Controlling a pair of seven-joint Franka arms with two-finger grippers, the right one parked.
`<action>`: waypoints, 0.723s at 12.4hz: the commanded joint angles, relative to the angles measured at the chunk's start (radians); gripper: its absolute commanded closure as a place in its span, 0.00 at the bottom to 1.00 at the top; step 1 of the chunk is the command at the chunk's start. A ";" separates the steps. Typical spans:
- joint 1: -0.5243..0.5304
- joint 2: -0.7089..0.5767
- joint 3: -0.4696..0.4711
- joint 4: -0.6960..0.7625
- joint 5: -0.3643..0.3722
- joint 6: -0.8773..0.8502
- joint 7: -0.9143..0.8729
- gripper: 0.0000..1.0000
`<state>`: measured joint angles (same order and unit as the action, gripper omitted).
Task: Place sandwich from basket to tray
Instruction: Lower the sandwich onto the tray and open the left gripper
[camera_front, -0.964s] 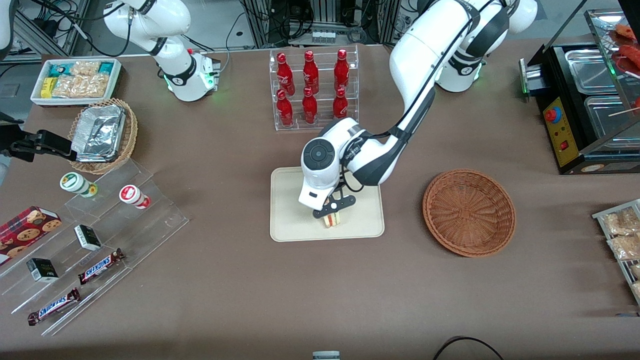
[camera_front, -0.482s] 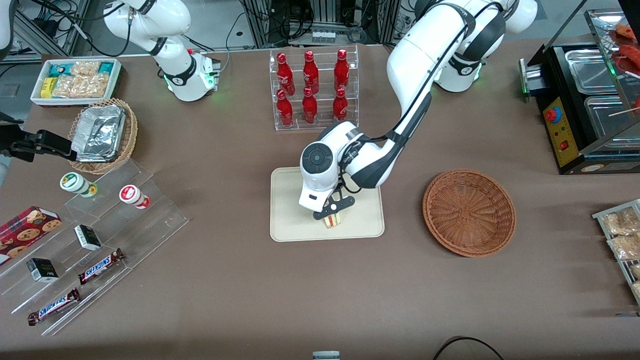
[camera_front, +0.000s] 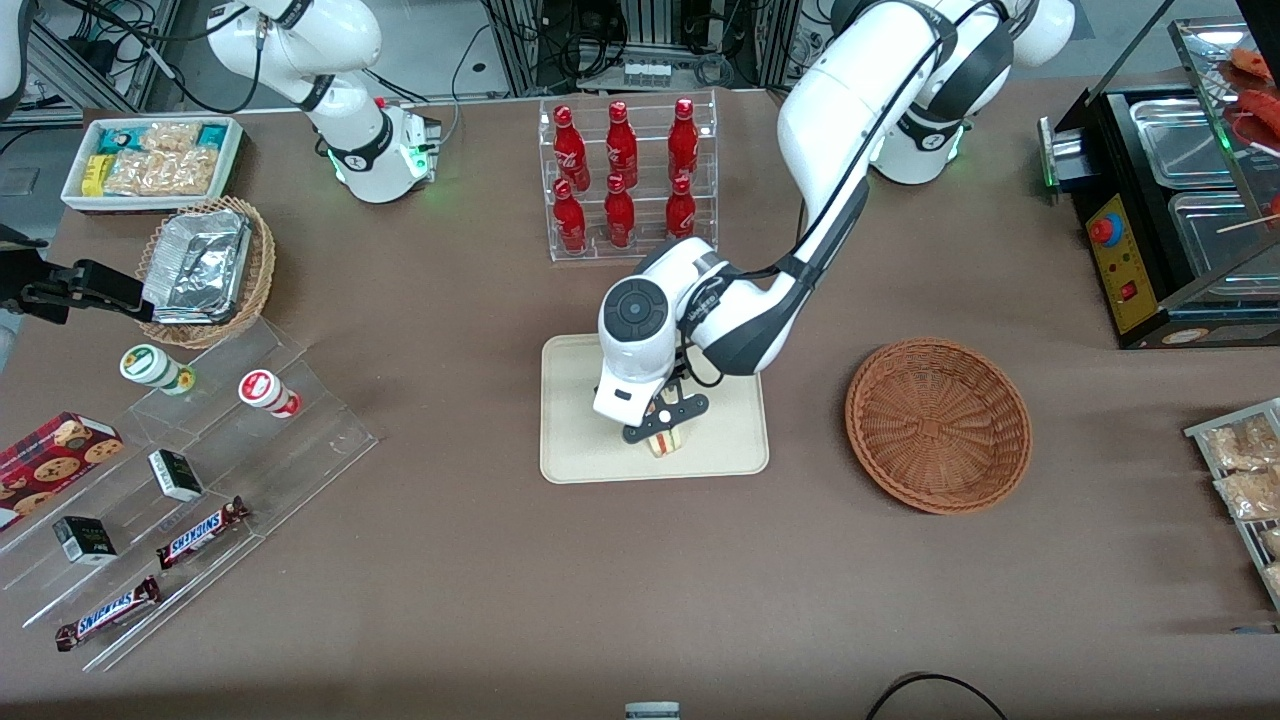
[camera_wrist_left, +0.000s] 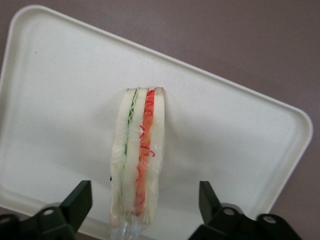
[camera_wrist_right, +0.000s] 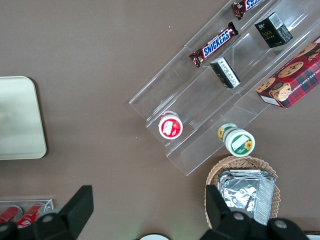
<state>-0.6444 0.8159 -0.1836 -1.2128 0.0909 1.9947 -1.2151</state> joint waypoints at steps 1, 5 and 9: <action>0.003 -0.053 0.010 0.007 0.010 -0.069 0.041 0.00; 0.035 -0.162 0.010 -0.028 0.003 -0.224 0.089 0.00; 0.190 -0.296 0.006 -0.163 -0.016 -0.267 0.247 0.00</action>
<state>-0.5324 0.6073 -0.1725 -1.2737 0.0905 1.7308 -1.0607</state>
